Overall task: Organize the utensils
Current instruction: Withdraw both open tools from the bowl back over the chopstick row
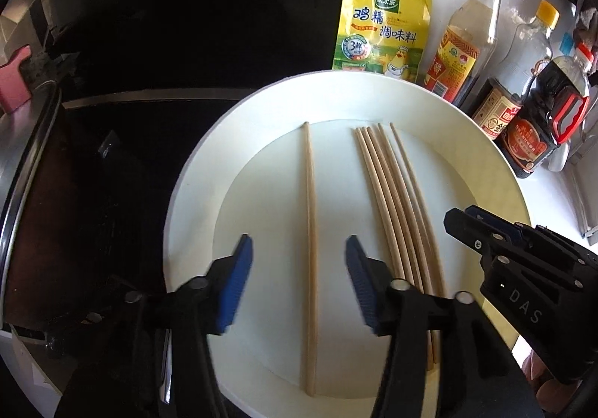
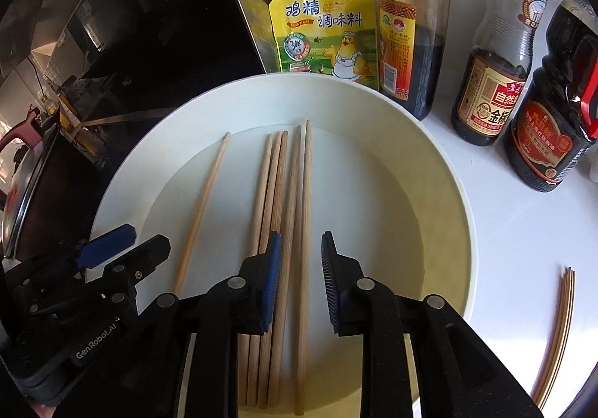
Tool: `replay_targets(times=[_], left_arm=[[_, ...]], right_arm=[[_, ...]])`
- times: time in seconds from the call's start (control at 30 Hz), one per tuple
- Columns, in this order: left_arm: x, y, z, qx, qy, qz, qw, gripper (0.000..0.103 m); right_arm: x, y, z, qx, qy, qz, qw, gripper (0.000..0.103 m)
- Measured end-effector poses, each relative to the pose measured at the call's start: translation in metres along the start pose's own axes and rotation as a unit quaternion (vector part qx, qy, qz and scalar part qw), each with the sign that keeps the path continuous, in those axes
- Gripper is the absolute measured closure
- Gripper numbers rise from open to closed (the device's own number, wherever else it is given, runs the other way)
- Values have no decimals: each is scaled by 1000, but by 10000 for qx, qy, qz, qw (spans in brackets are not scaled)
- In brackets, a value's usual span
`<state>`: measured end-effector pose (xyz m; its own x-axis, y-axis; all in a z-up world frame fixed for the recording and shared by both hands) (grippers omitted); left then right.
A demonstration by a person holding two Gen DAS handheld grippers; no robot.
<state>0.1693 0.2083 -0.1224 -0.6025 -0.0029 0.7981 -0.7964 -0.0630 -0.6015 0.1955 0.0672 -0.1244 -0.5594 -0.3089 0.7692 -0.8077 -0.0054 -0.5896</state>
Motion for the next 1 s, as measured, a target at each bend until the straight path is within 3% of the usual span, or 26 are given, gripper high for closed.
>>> replay_targets(times=[0.03,0.63,1.0], left_arm=[[3,-1,-1,29,-25,83,10000,28],[40,9,5,62,21,342,9994,22],[63,17,45,10,341,449,9984,20]], right_arm=[[4,1,0,13,6,34,10000,79],[61,22,9,107,164,347,9992,69],[109,51,49,-93,454,440,9980,63]])
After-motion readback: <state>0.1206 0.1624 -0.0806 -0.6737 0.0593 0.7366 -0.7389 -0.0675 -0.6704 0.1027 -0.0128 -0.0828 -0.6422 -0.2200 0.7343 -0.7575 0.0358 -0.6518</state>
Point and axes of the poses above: each gripper's, at about its wrist camera, not at the fingertips, and x roughly against the way its jaws point, z to its right, y to its underside, the point moved 6 cm from there along -x, roughly the way its jaws point, and after that the axes turned 7 degrees about z, right-handed, at the moved point
